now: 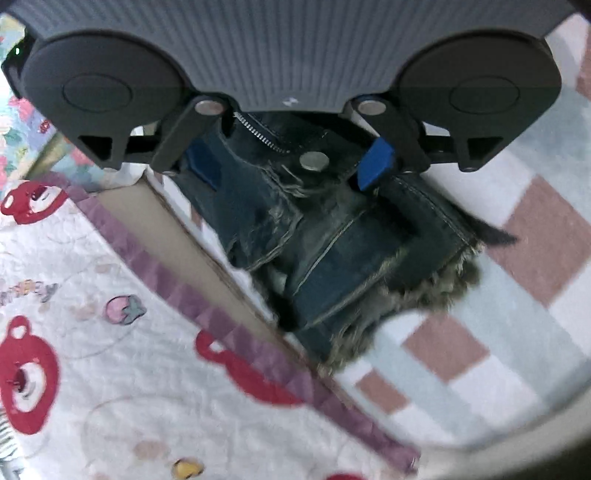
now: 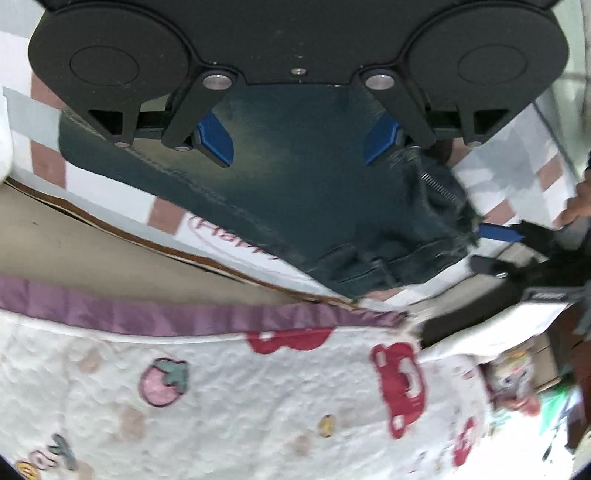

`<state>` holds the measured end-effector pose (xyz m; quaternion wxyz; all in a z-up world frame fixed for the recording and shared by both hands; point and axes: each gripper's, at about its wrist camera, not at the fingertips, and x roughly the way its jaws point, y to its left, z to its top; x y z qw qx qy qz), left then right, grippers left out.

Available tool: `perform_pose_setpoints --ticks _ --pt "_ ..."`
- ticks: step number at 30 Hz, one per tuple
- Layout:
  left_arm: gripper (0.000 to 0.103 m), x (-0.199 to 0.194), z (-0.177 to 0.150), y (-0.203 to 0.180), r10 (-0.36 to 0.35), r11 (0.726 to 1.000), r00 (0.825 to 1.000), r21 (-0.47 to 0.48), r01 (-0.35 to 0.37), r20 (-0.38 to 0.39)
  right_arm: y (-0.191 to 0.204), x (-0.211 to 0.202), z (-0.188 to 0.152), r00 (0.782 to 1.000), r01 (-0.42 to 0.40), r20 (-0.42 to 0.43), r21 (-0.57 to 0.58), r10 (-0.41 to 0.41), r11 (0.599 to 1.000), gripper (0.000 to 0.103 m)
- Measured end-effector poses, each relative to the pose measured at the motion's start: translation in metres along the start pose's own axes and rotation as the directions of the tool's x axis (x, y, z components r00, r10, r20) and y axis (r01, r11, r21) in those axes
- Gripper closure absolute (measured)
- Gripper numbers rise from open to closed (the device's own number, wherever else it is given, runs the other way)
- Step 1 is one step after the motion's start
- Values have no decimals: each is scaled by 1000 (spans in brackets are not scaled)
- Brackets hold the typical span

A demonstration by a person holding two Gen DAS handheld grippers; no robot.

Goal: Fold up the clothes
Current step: 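Lay the waistband onto the hem and open the right gripper, then grasp the jeans fly by the zipper with the right gripper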

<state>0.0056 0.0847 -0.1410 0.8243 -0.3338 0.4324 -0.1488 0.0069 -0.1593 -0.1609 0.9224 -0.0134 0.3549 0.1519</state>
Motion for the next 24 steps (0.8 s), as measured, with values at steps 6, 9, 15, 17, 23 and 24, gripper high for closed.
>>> perform_pose_setpoints --ticks 6,9,15,17,23,24 --pt "95 -17 4 -27 107 970 979 199 -141 174 12 15 -19 998 -58 -39 -4 58 998 22" --pt "103 -39 13 -26 127 969 947 168 -183 296 28 16 -22 999 -17 -39 -130 12 991 22" --pt "87 -52 24 12 211 977 943 -41 -208 258 76 33 -18 999 -27 -35 -412 14 911 21" --pt "66 -51 21 21 185 981 960 -88 -170 211 94 40 -15 999 -39 -36 -503 24 863 21" --pt "61 -42 17 22 159 985 969 -96 -143 187 112 75 6 996 -91 -72 -585 60 806 22" --pt "60 -41 17 23 153 985 970 -102 -136 187 113 82 10 994 -102 -84 -589 65 801 22"
